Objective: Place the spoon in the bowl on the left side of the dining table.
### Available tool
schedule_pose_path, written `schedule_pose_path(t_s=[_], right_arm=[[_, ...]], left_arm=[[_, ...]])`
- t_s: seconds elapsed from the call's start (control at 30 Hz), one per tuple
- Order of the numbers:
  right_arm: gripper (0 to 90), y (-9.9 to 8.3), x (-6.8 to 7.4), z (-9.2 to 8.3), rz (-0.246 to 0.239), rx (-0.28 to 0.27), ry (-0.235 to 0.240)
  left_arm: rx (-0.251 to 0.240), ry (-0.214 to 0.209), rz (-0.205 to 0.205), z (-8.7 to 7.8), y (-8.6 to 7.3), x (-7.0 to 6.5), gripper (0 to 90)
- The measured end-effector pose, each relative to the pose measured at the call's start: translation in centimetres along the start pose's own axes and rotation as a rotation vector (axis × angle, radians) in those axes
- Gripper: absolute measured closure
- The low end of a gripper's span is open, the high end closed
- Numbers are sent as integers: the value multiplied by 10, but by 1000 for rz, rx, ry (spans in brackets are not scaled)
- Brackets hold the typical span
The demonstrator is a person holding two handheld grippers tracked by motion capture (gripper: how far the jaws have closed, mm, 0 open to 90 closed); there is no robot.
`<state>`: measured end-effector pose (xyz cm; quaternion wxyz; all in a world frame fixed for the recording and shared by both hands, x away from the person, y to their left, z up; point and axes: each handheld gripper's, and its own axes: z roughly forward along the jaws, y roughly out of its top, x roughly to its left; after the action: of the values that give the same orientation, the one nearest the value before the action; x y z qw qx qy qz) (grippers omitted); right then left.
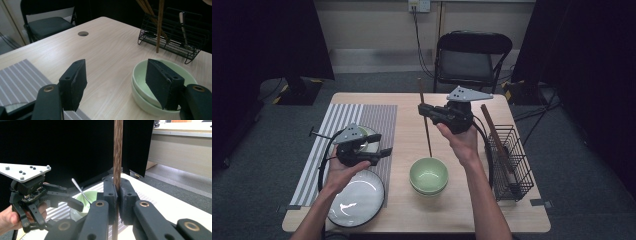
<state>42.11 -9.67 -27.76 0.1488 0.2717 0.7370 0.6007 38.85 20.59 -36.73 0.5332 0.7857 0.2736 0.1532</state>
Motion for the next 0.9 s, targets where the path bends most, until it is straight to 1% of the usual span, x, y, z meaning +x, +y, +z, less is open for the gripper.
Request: schedule_pose_path(t_s=[0.07, 0.1, 0.13, 0.2, 0.23, 0.33, 0.37, 0.4, 0.43, 0.47, 0.53, 0.57, 0.6, 0.63, 0.67, 0.7, 0.73, 0.77, 0.8, 0.83, 0.87, 0.9], right_arm=[[858, 2, 2, 1, 2, -7, 5], [858, 3, 3, 2, 4, -16, 14], [858, 3, 3, 2, 4, -16, 14], [858, 2, 5, 5, 6, -16, 23], [858, 0, 7, 9, 6, -6, 29], [858, -2, 8, 13, 8, -6, 37], [858, -2, 9, 14, 12, -8, 40], [858, -4, 10, 16, 17, -10, 47], [858, -5, 11, 19, 17, -9, 53], [859, -5, 12, 21, 16, -5, 57], [859, -6, 16, 27, 13, -2, 70], [859, -6, 17, 29, 12, -1, 73], [858, -6, 20, 31, 11, 0, 80], [858, -6, 23, 35, 9, 1, 88], [858, -6, 25, 37, 8, 1, 95], [858, -6, 27, 40, 3, 2, 99], [858, -6, 30, 43, 2, 3, 108], [858, -7, 31, 45, 2, 0, 110], [858, -8, 34, 51, 11, -9, 129], [859, -9, 36, 54, 14, -5, 136], [858, -10, 37, 57, 15, 0, 141], [858, -10, 37, 57, 15, 0, 141]], left_arm=[[-13, -9, 3, 3, 4, -2, 334], [-11, -25, 6, 7, 6, -3, 333], [-11, -25, 6, 7, 6, -3, 333], [-11, -43, 17, 9, 8, -4, 333], [-13, -59, 3, 12, 8, -5, 334], [-17, -57, 10, 13, 8, -7, 329], [-27, -75, -4, 12, 9, -6, 330], [-38, -79, -13, 12, 9, -7, 340], [-50, -84, -31, 12, 9, -8, 346], [-48, -83, -23, 12, 9, -7, 353], [-63, -99, -14, 10, 9, -8, 359], [-70, -97, -26, 10, 9, -9, 362], [-63, -82, -9, 10, 9, -9, 369], [-64, -88, -11, 10, 9, -8, 370], [-72, -102, -27, 10, 8, -8, 370], [-74, -102, -39, 11, 8, -8, 379], [-72, -97, -28, 11, 8, -7, 383], [-67, -89, -29, 11, 7, -8, 383], [-65, -98, -38, 13, 6, -8, 395], [-56, -94, -28, 13, 6, -8, 396], [-62, -105, -37, 14, 5, -8, 412], [-65, -112, -37, 14, 5, -7, 412]])
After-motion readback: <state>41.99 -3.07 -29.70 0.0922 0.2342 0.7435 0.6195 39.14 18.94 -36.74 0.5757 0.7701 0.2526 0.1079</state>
